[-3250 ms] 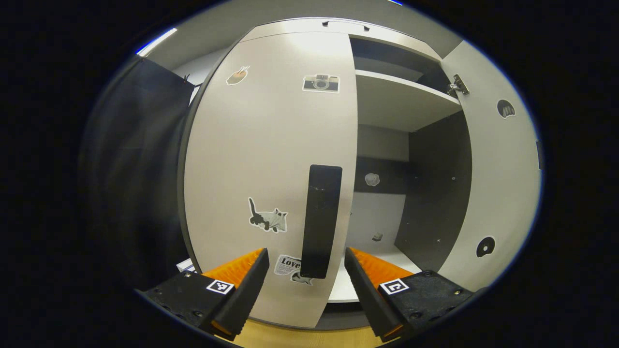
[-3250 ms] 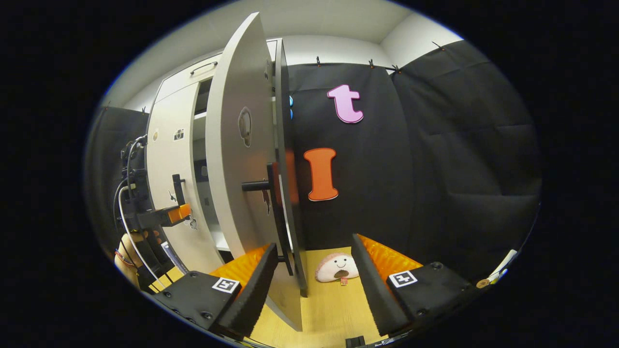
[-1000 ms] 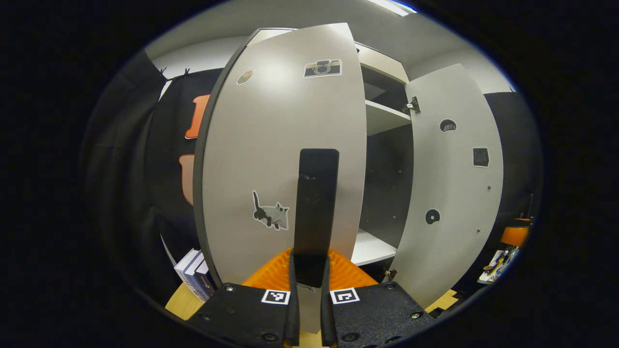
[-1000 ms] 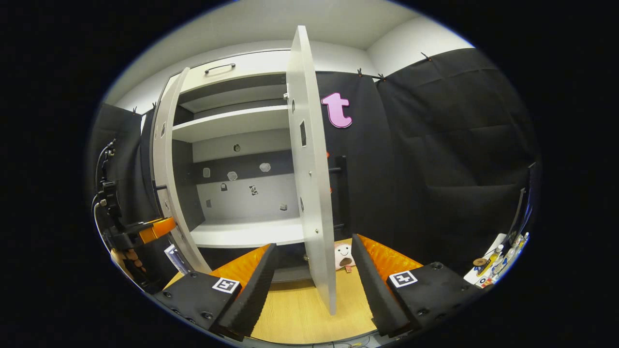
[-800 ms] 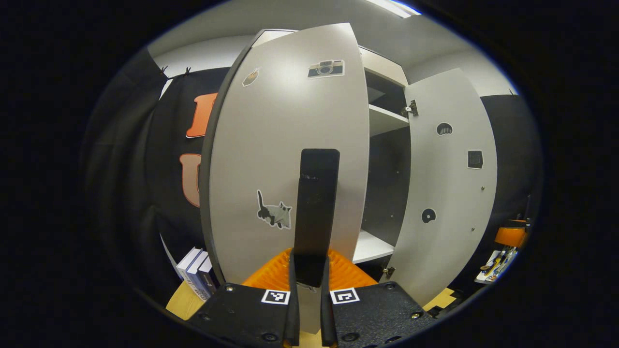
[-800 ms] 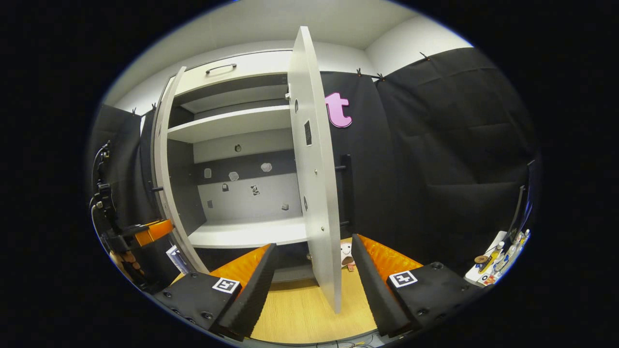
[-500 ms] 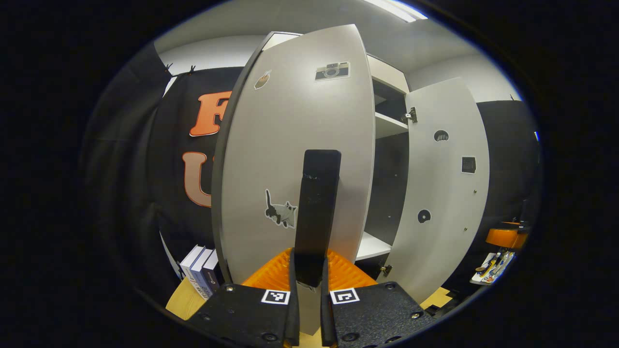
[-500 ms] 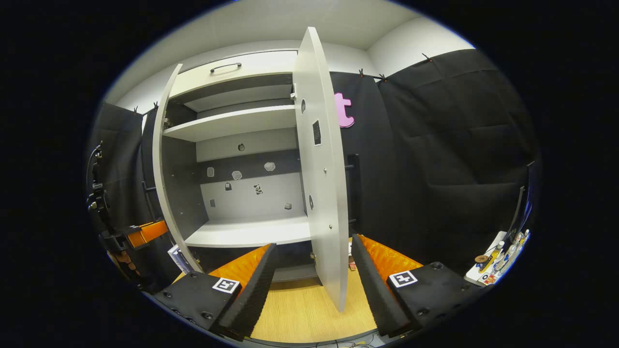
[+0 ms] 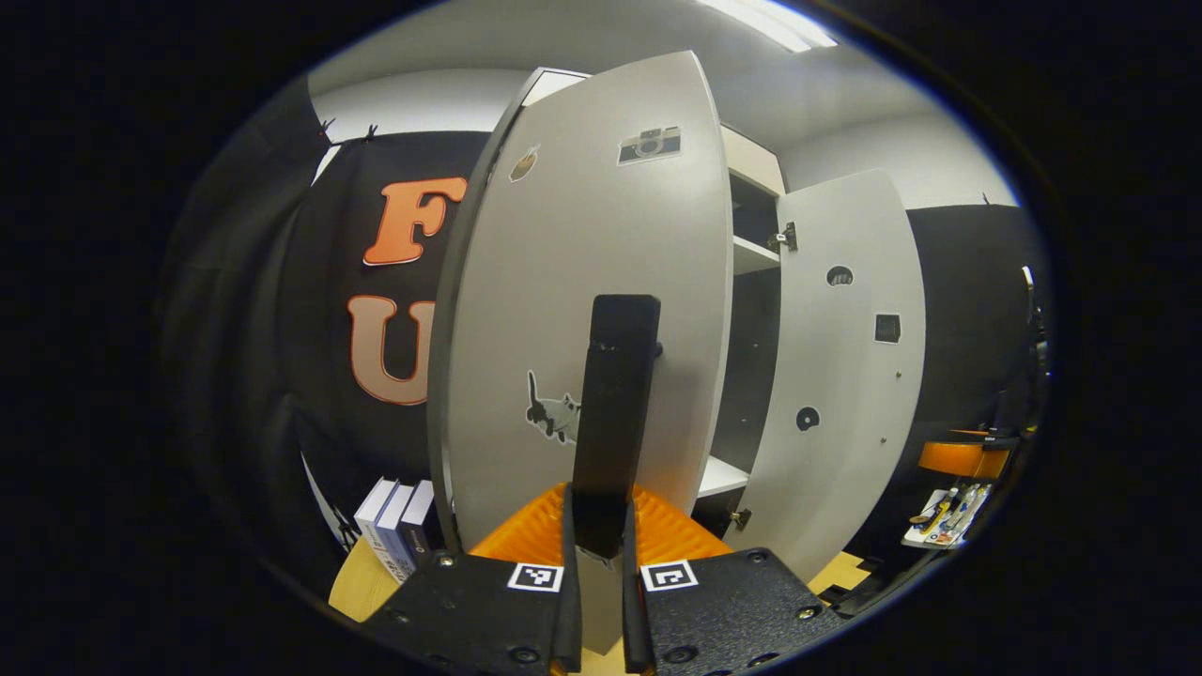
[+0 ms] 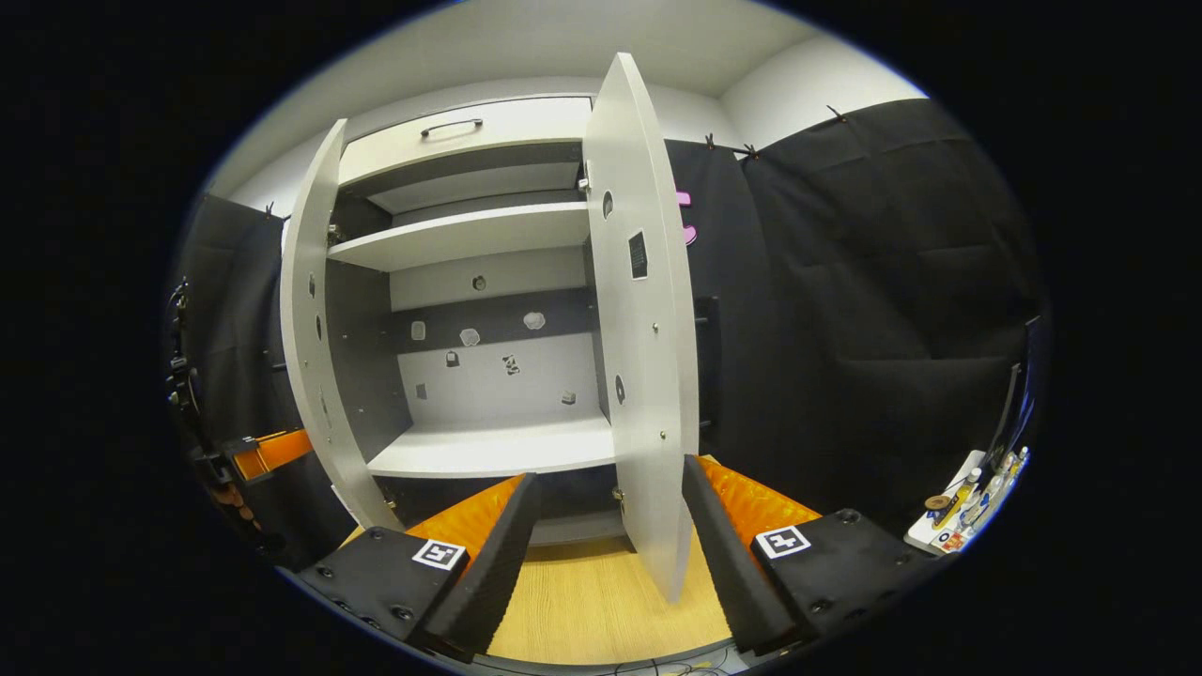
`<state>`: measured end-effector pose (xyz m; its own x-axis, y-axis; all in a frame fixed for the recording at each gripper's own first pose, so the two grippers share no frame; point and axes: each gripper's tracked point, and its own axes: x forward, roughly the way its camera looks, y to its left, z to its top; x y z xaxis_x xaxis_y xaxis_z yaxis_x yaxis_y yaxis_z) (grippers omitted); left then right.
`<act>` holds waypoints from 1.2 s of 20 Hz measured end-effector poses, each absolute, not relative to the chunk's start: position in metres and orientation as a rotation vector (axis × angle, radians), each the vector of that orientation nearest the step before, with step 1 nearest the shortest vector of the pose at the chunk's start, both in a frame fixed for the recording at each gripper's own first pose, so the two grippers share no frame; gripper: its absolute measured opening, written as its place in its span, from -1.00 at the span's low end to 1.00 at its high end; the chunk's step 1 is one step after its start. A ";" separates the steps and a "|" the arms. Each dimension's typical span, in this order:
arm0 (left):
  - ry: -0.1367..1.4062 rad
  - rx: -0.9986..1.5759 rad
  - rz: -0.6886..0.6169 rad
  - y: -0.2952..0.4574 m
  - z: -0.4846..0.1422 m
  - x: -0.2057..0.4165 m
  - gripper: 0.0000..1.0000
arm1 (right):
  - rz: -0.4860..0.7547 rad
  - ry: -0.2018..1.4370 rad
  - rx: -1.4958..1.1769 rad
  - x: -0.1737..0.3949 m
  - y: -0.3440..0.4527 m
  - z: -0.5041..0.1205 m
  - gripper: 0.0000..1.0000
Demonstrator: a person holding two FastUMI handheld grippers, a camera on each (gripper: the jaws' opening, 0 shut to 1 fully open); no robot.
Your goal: Open the right door of the double-door shoe cabinet with the right hand, and open the left door with the left hand.
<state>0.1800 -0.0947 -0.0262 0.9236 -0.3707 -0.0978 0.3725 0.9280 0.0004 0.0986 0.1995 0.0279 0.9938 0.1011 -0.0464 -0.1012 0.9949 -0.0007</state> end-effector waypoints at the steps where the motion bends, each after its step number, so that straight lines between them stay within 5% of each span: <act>1: 0.094 0.026 -0.387 -0.095 -0.026 0.179 -0.67 | 0.101 0.046 -0.004 0.099 0.201 0.028 0.94; 20: 0.060 0.083 -0.352 -0.048 -0.017 0.157 -0.53 | 0.132 0.068 -0.025 0.106 0.229 0.019 0.94; 24: 0.032 0.147 -0.289 -0.022 -0.012 0.155 -0.79 | 0.165 0.079 -0.040 0.112 0.247 0.017 0.93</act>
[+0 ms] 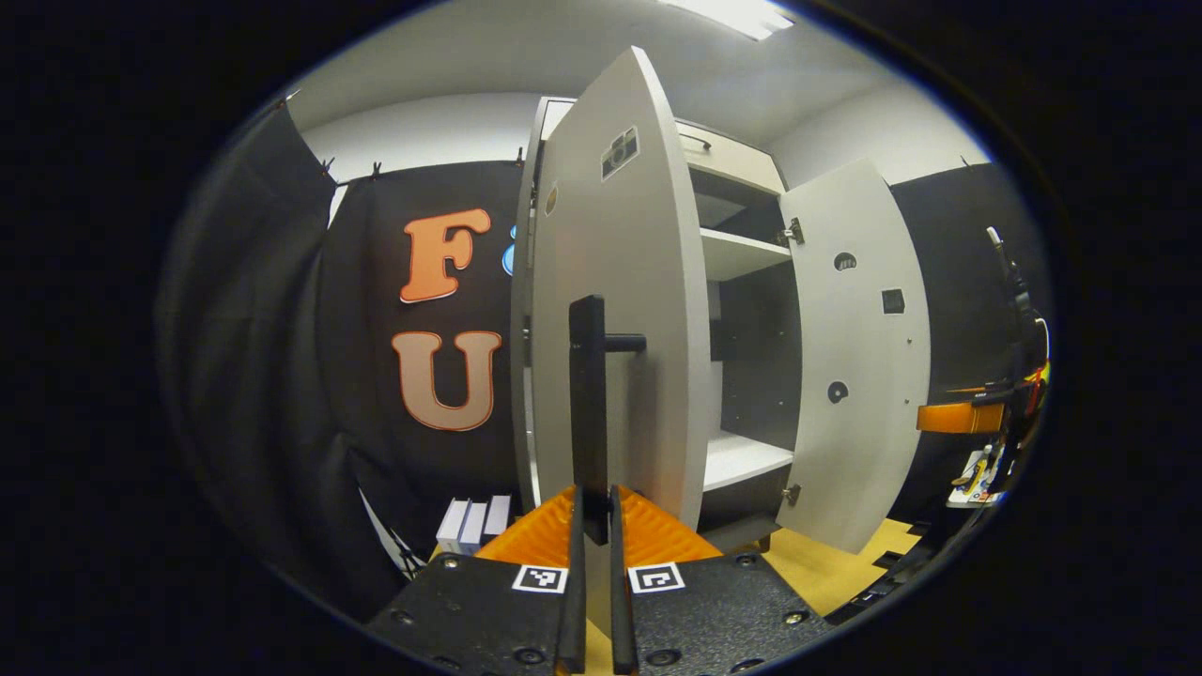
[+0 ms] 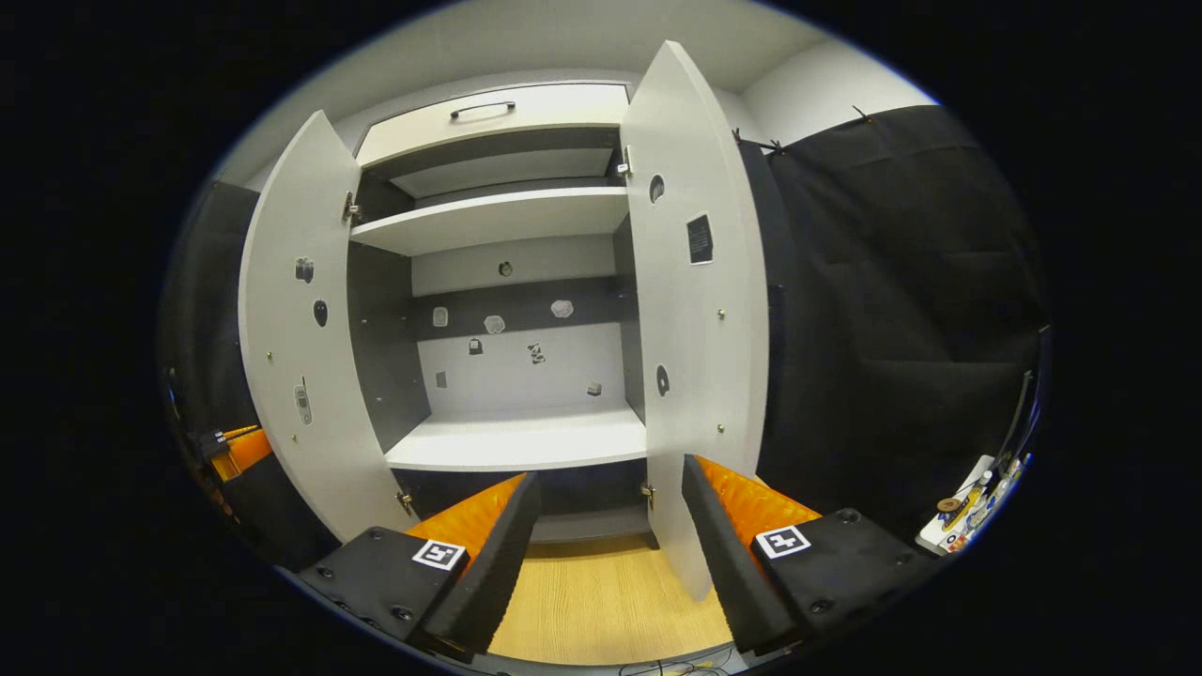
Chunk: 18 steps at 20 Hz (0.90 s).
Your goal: Open the right door of the double-door shoe cabinet with the right hand, and open the left door with the left hand.
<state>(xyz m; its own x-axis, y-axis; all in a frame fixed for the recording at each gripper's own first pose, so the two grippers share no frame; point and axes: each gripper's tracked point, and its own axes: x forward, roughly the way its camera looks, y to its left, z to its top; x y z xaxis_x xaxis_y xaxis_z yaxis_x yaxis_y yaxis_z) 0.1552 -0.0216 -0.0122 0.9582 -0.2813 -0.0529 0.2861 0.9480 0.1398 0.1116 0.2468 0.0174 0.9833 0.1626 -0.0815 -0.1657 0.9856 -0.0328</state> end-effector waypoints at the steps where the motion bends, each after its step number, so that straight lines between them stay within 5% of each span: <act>1: 0.031 0.130 -0.284 -0.018 -0.011 0.155 -0.79 | 0.180 0.077 -0.037 0.111 0.253 0.018 0.93; 5: 0.029 0.097 -0.252 0.002 -0.010 0.154 -0.81 | 0.217 0.074 -0.043 0.106 0.268 0.019 0.93; 6: 0.025 0.112 -0.236 0.009 -0.010 0.155 -0.80 | 0.219 0.073 -0.047 0.106 0.269 0.019 0.79; 7: 0.024 0.124 -0.220 0.016 -0.008 0.155 -0.85 | 0.219 0.073 -0.048 0.106 0.269 0.019 0.93; 10: 0.027 0.113 -0.195 0.026 -0.007 0.155 -0.81 | 0.214 0.073 -0.042 0.106 0.267 0.021 0.93; 11: 0.031 0.102 -0.202 0.023 -0.007 0.154 -0.81 | 0.213 0.072 -0.040 0.107 0.266 0.022 0.77; 12: 0.032 0.102 -0.201 0.024 -0.008 0.155 -0.82 | 0.213 0.071 -0.040 0.107 0.266 0.022 0.93; 18: 0.040 0.101 -0.183 0.029 -0.011 0.154 -0.81 | 0.217 0.077 -0.058 0.107 0.264 0.018 0.94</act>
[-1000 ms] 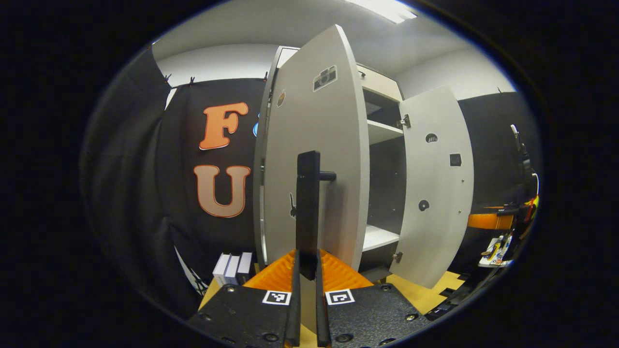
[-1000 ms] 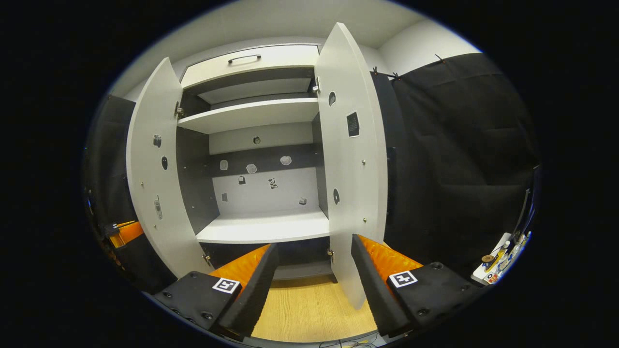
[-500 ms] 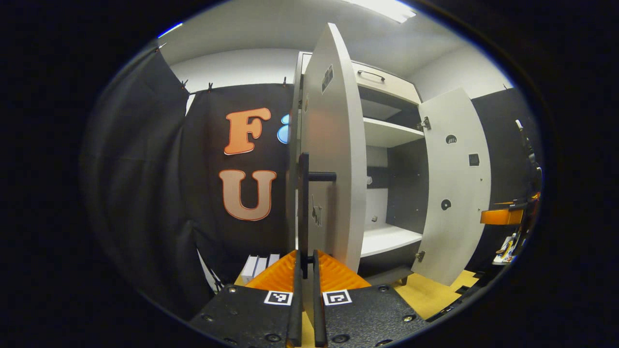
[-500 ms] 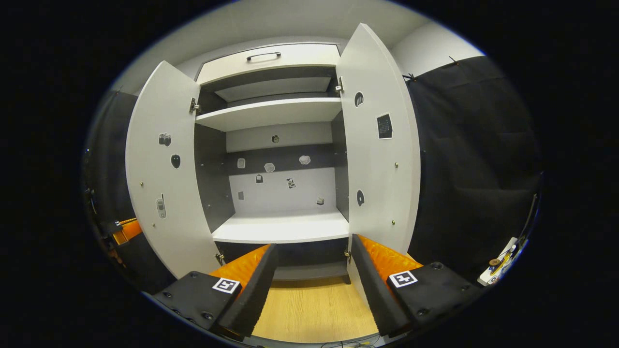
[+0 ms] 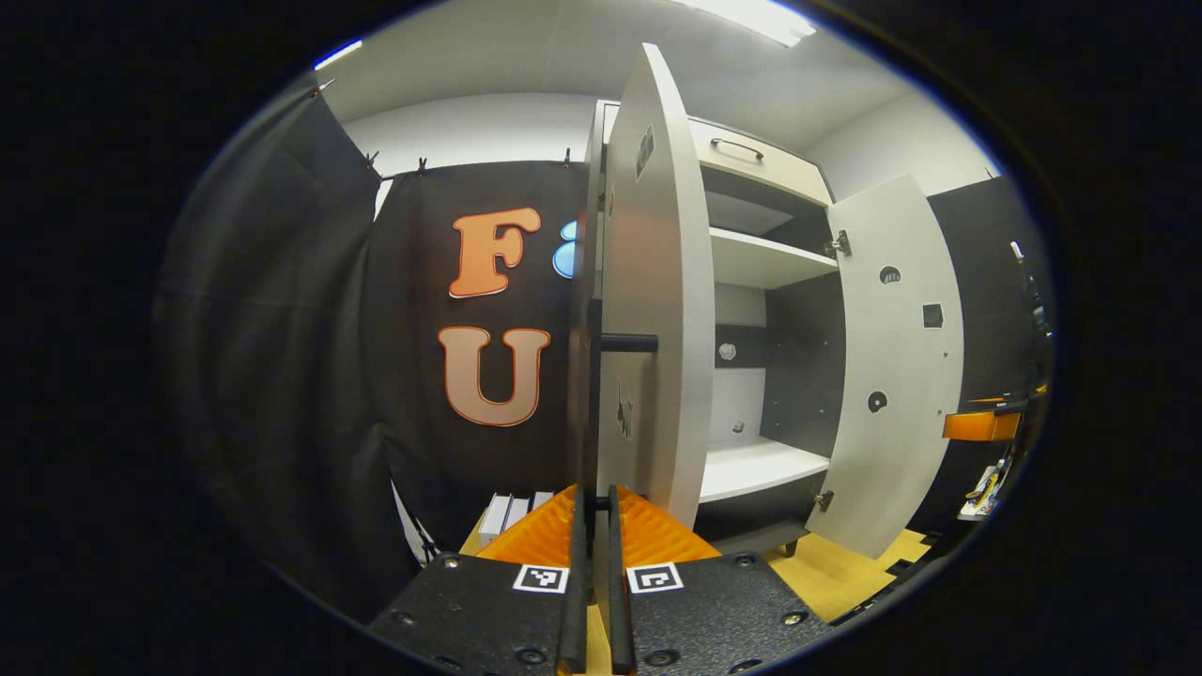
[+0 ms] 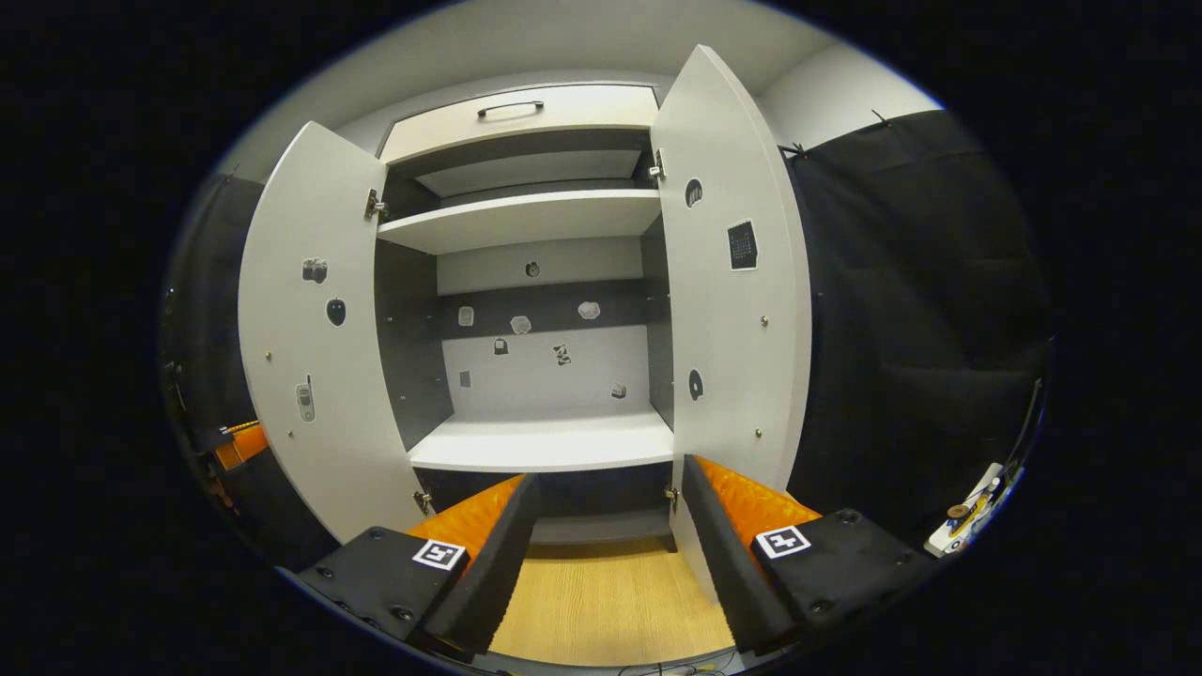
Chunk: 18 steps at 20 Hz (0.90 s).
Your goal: Open the right door of the double-door shoe cabinet with the right hand, and open the left door with the left hand.
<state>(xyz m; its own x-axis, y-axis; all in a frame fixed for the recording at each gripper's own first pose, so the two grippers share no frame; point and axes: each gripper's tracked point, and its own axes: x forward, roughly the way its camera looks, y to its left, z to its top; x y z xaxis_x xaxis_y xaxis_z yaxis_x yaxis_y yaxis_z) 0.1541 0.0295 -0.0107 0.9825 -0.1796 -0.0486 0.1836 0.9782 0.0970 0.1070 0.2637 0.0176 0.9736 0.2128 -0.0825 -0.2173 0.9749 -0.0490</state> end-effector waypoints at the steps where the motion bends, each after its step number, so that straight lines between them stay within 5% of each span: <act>1: 0.047 0.099 -0.176 0.030 -0.013 0.153 -0.87 | 0.217 0.077 -0.062 0.108 0.263 0.017 0.94; 8: 0.060 0.054 -0.108 0.037 -0.015 0.145 -0.89 | 0.197 0.079 -0.078 0.112 0.248 0.016 0.93; 9: 0.053 0.052 -0.102 0.036 -0.011 0.141 -0.77 | 0.197 0.076 -0.077 0.112 0.247 0.018 0.94; 10: 0.048 0.052 -0.095 0.037 -0.007 0.136 -0.91 | 0.195 0.072 -0.076 0.113 0.245 0.019 0.94; 18: 0.061 0.056 -0.133 0.000 0.005 0.098 -1.00 | 0.210 0.057 -0.077 0.115 0.247 0.022 0.93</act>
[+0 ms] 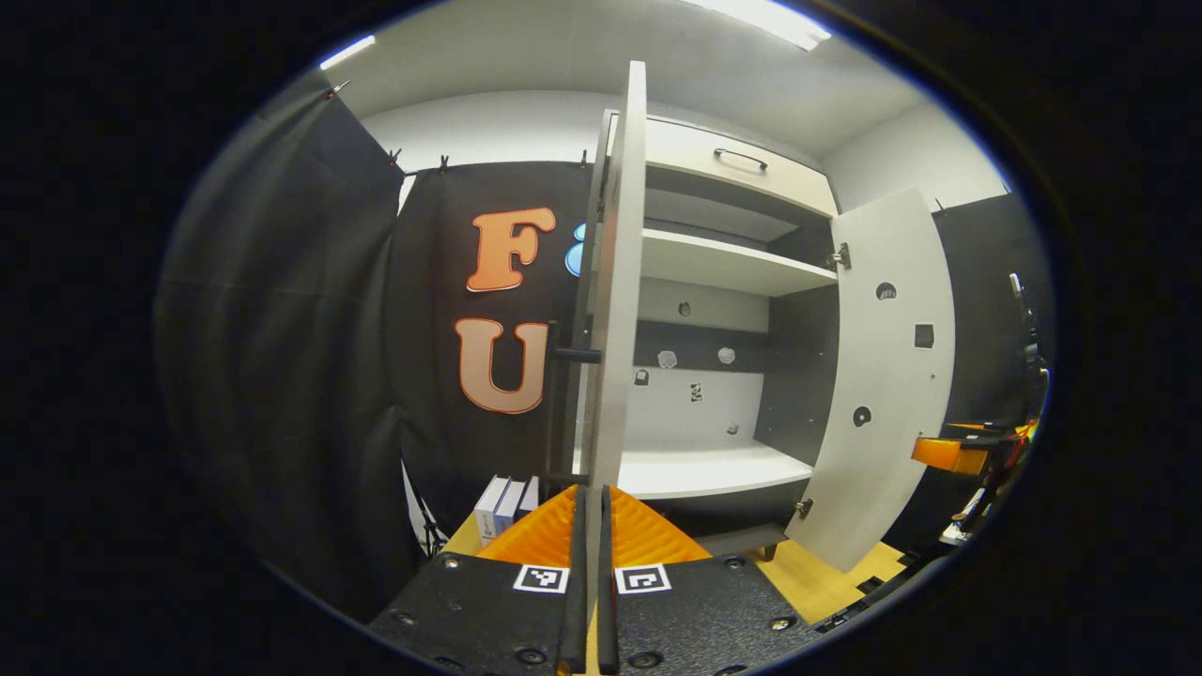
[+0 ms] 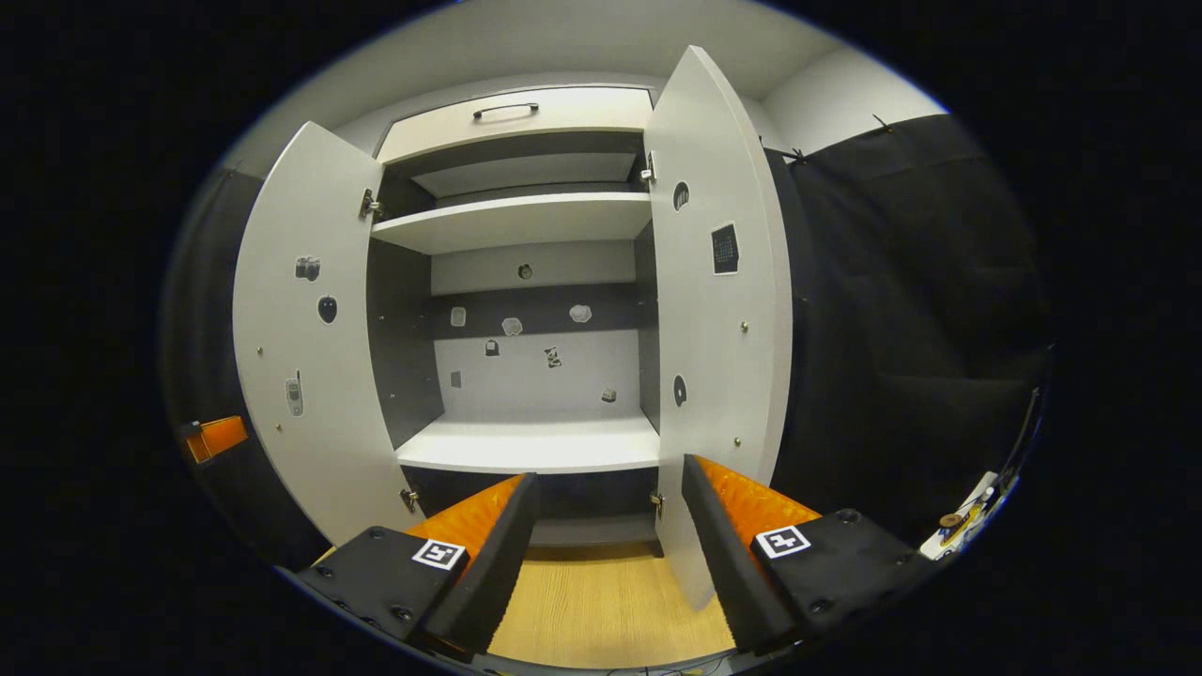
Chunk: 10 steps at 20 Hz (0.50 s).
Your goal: Open the right door of the double-door shoe cabinet with the right hand, and open the left door with the left hand.
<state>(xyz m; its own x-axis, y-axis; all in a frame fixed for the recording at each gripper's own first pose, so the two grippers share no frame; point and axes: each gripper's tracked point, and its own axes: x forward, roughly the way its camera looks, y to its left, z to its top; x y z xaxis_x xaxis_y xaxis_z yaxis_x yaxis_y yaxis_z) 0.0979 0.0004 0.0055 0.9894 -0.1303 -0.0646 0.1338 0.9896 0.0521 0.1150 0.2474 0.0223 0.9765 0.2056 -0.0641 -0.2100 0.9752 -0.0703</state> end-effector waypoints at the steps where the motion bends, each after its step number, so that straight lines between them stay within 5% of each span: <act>1: 0.060 0.059 -0.141 -0.006 0.008 0.093 -0.90 | 0.211 0.056 -0.077 0.115 0.248 0.022 0.93; 5: 0.044 0.074 -0.204 -0.043 0.015 0.083 -0.85 | 0.213 0.056 -0.079 0.114 0.247 0.021 0.94; 7: 0.040 0.085 -0.220 -0.057 0.015 0.081 -0.53 | 0.211 0.054 -0.083 0.114 0.245 0.021 0.94; 10: 0.055 0.081 -0.250 -0.076 0.008 0.079 -0.36 | 0.204 0.049 -0.087 0.112 0.241 0.022 0.94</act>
